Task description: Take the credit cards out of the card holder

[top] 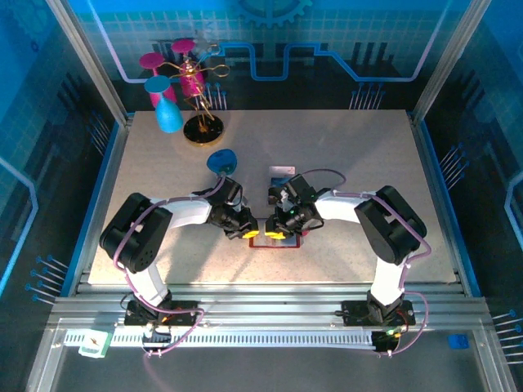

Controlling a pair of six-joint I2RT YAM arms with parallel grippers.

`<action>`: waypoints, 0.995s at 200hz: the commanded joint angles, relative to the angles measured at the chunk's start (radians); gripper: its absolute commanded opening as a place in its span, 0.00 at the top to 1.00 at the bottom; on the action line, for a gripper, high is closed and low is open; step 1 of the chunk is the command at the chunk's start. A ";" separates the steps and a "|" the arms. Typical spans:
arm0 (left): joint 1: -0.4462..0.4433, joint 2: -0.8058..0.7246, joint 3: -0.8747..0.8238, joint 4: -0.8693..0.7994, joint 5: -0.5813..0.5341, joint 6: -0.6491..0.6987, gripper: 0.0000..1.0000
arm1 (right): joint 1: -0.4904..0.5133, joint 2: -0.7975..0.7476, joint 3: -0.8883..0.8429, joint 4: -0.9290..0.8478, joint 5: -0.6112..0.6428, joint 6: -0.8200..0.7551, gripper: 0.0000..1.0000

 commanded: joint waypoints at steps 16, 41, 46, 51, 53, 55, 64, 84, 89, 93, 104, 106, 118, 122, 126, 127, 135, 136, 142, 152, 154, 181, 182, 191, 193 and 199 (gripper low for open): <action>0.008 0.005 -0.032 -0.036 -0.021 0.018 0.82 | 0.029 0.015 0.067 -0.156 0.114 -0.060 0.73; 0.010 0.020 -0.031 -0.039 -0.020 0.022 0.82 | 0.032 0.006 0.077 -0.210 0.146 -0.076 0.73; 0.012 0.024 -0.032 -0.039 -0.017 0.022 0.82 | 0.032 0.004 0.077 -0.215 0.149 -0.077 0.73; 0.011 0.027 -0.031 -0.039 -0.018 0.022 0.82 | 0.033 0.000 0.077 -0.218 0.151 -0.078 0.73; 0.011 0.028 -0.031 -0.039 -0.017 0.022 0.82 | 0.033 -0.001 0.078 -0.220 0.152 -0.079 0.73; 0.011 0.029 -0.032 -0.039 -0.017 0.022 0.82 | 0.032 -0.001 0.077 -0.221 0.153 -0.080 0.72; 0.011 0.031 -0.031 -0.039 -0.018 0.022 0.81 | 0.032 -0.006 0.078 -0.227 0.158 -0.081 0.72; 0.014 0.024 -0.031 -0.044 -0.020 0.022 0.77 | 0.033 -0.004 0.078 -0.234 0.163 -0.085 0.72; 0.013 0.022 -0.029 -0.046 -0.020 0.022 0.76 | 0.033 -0.003 0.077 -0.234 0.164 -0.085 0.72; 0.013 0.020 -0.028 -0.048 -0.020 0.021 0.75 | 0.032 -0.003 0.077 -0.234 0.163 -0.085 0.72; 0.014 0.009 -0.026 -0.050 -0.022 0.021 0.68 | 0.032 -0.006 0.076 -0.234 0.163 -0.085 0.73; 0.014 0.007 -0.026 -0.050 -0.021 0.020 0.68 | 0.032 -0.005 0.078 -0.234 0.163 -0.085 0.73; 0.014 -0.011 -0.025 -0.049 -0.020 0.014 0.65 | 0.033 -0.011 0.079 -0.236 0.163 -0.085 0.73; 0.014 -0.018 -0.025 -0.048 -0.020 0.012 0.64 | 0.032 -0.014 0.080 -0.234 0.162 -0.085 0.73; 0.015 -0.024 -0.024 -0.048 -0.020 0.010 0.63 | 0.033 -0.018 0.081 -0.234 0.162 -0.085 0.73; 0.014 -0.026 -0.024 -0.048 -0.021 0.010 0.63 | 0.033 -0.018 0.081 -0.233 0.162 -0.085 0.73; 0.015 -0.041 -0.022 -0.052 -0.023 0.006 0.59 | 0.033 -0.024 0.084 -0.233 0.160 -0.085 0.73; 0.016 -0.042 -0.021 -0.053 -0.024 0.005 0.59 | 0.033 -0.024 0.084 -0.233 0.159 -0.085 0.73; 0.015 -0.050 -0.020 -0.056 -0.028 0.004 0.58 | 0.032 -0.029 0.087 -0.231 0.156 -0.084 0.73; 0.016 -0.061 -0.018 -0.060 -0.035 0.002 0.57 | 0.033 -0.037 0.089 -0.227 0.153 -0.082 0.73; 0.015 -0.061 -0.017 -0.061 -0.036 0.002 0.58 | 0.033 -0.038 0.089 -0.227 0.153 -0.081 0.73; 0.016 -0.036 -0.020 -0.053 -0.029 -0.001 0.66 | 0.030 -0.050 0.091 -0.197 0.129 -0.066 0.73; 0.016 -0.034 -0.020 -0.052 -0.028 -0.001 0.67 | 0.030 -0.051 0.091 -0.196 0.128 -0.065 0.73; 0.015 -0.022 -0.024 -0.042 -0.017 -0.005 0.73 | 0.028 -0.049 0.090 -0.178 0.113 -0.058 0.73; 0.014 -0.020 -0.025 -0.037 -0.014 -0.007 0.74 | 0.028 -0.047 0.089 -0.173 0.110 -0.056 0.73; 0.015 -0.014 -0.029 -0.026 -0.007 -0.010 0.78 | 0.026 -0.047 0.085 -0.161 0.101 -0.050 0.74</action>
